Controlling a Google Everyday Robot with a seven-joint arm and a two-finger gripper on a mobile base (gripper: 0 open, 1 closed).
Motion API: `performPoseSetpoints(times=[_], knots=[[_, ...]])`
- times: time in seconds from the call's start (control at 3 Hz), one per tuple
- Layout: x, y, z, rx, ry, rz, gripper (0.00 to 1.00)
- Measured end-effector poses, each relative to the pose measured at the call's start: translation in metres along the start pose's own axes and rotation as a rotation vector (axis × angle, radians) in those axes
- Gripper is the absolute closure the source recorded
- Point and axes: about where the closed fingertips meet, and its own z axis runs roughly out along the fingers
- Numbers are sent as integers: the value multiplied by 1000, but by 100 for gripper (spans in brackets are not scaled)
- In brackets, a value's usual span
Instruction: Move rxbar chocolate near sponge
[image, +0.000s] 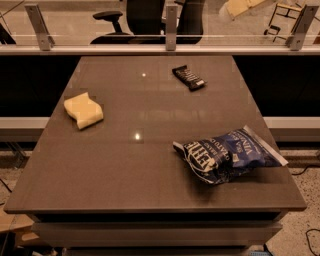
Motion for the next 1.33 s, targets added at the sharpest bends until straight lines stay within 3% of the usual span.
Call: performPoseSetpoints(times=[0.33, 0.67, 1.0, 1.33], knots=[[-7, -14, 19, 34, 69, 68, 0], [-10, -24, 41, 51, 160, 90, 0], [-13, -32, 65, 44, 203, 101, 0], [-20, -33, 88, 13, 203, 102, 0]])
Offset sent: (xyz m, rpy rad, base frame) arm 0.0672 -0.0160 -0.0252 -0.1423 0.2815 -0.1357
